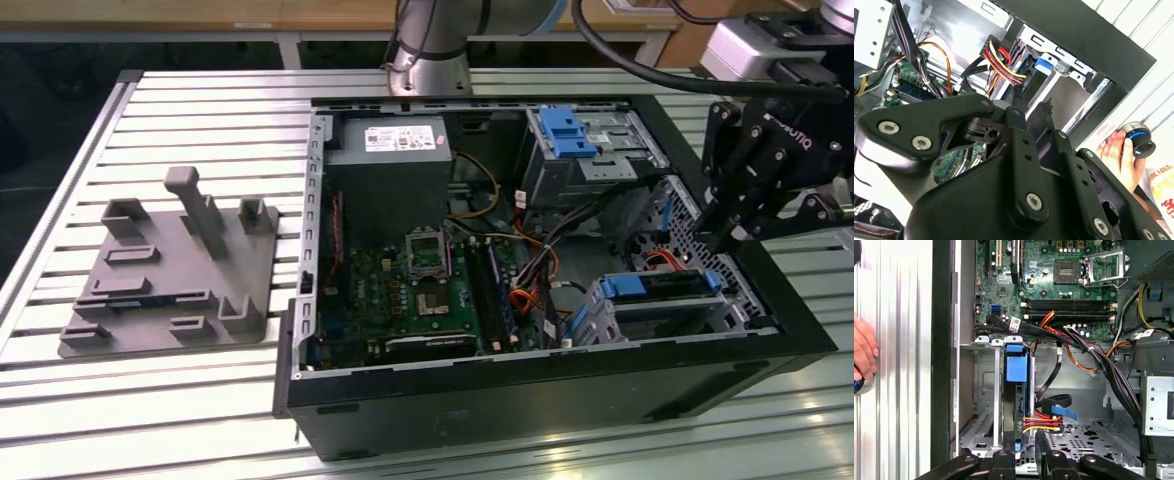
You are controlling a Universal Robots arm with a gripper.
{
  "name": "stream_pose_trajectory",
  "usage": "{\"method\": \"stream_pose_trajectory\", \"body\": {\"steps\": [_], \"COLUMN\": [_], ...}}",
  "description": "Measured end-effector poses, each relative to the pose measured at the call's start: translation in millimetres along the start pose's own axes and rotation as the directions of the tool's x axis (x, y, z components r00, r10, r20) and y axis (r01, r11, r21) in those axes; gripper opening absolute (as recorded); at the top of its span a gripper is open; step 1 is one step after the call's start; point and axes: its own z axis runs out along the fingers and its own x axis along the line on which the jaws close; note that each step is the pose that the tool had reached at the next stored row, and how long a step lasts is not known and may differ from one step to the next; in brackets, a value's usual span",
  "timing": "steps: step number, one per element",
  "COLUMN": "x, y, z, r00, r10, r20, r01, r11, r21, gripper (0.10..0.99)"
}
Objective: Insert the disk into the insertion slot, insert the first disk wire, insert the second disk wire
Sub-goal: 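Insert the first disk wire, then insert the second disk wire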
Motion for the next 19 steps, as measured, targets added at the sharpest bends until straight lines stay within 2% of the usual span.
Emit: {"method": "stream_pose_trajectory", "body": {"steps": [13, 19], "x": [-0.3, -12.5], "y": [0.0, -2.1], "z": [-0.1, -0.7], "r00": [1.0000, 0.9993], "r10": [0.001, -0.001], "r20": [-0.0006, -0.0381], "r01": [-0.001, 0.000], "r11": [1.0000, 0.9998], "r21": [0.000, -0.018], "gripper": [0.302, 0.302]}}
